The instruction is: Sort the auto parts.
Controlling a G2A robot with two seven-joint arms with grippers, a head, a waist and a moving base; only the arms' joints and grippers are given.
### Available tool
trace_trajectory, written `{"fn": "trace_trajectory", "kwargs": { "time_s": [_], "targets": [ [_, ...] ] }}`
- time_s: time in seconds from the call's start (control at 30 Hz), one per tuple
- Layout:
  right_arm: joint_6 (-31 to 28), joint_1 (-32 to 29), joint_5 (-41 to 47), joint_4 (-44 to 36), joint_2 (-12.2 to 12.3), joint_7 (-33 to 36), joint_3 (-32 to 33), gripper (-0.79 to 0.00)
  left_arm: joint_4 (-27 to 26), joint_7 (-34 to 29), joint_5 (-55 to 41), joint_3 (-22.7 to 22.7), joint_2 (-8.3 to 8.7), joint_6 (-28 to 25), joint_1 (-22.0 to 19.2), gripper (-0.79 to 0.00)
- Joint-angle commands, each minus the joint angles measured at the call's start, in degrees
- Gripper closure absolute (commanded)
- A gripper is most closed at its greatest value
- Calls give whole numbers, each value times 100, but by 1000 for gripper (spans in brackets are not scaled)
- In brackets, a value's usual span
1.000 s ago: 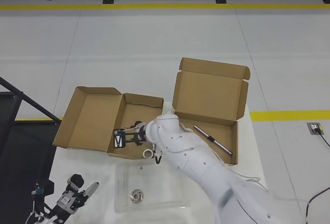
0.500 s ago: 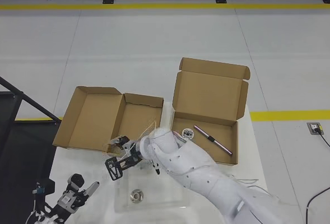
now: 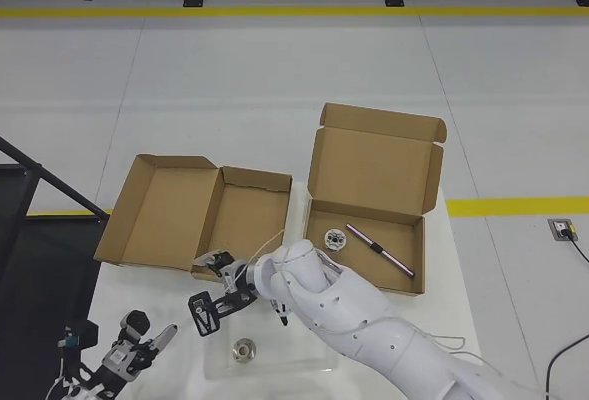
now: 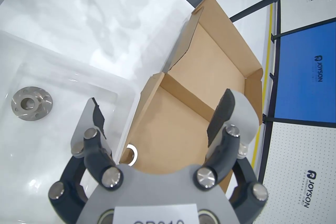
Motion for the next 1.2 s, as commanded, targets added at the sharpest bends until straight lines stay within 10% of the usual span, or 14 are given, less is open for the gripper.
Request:
{"fn": "trace_trajectory", "kwargs": {
  "time_s": [0.0,0.47,1.17],
  "targets": [
    [-1,0,0,0,0,2,0,-785,-2,10,10,-1,0,6,7,-785],
    [-954,-408,-756,-942,291,-1674,-568,-785,91,-73,-2,45,3,63,-106,-785],
    [-1472,-1161,1145,-996,22,2480,-62,-776,33,-28,31,51,3,43,-41,-785]
  ]
}}
